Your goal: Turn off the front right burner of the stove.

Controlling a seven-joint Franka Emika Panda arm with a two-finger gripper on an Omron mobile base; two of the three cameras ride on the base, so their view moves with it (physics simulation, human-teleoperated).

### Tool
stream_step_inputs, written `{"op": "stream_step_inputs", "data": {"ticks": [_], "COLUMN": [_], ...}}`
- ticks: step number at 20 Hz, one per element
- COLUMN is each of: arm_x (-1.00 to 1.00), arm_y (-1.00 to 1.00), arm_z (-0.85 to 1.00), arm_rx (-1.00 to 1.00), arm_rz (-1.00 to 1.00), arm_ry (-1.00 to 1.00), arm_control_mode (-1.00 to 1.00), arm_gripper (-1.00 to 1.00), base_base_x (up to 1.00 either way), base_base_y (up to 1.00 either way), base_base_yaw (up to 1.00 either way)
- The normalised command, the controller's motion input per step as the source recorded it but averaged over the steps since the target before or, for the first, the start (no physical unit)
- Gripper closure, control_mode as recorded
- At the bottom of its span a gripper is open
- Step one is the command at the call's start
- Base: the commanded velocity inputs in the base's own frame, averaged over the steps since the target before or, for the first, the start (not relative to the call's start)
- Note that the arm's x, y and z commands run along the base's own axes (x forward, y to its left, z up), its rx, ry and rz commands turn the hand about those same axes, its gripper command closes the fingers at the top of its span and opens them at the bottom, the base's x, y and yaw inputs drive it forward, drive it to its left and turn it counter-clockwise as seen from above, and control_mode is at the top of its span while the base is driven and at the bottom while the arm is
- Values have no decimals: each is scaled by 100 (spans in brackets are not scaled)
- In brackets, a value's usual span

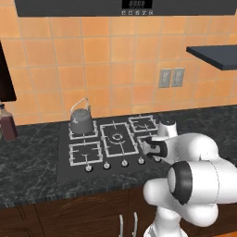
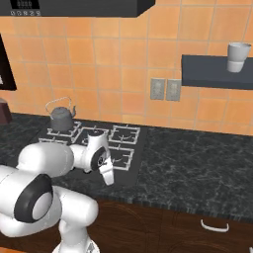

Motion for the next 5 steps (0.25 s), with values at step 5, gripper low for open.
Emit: {"op": "stream_step_inputs", "data": {"ticks": [5], "arm_x": [-29], "arm_y": [-19], "arm_z": [0], "arm_rx": [9], "arm_rz": [-84], "arm_ry": [0], "arm_control_mode": [-100], "arm_gripper": [100], "base_base_x": [0], "base_base_y": [0], "base_base_yaw": [0]}}
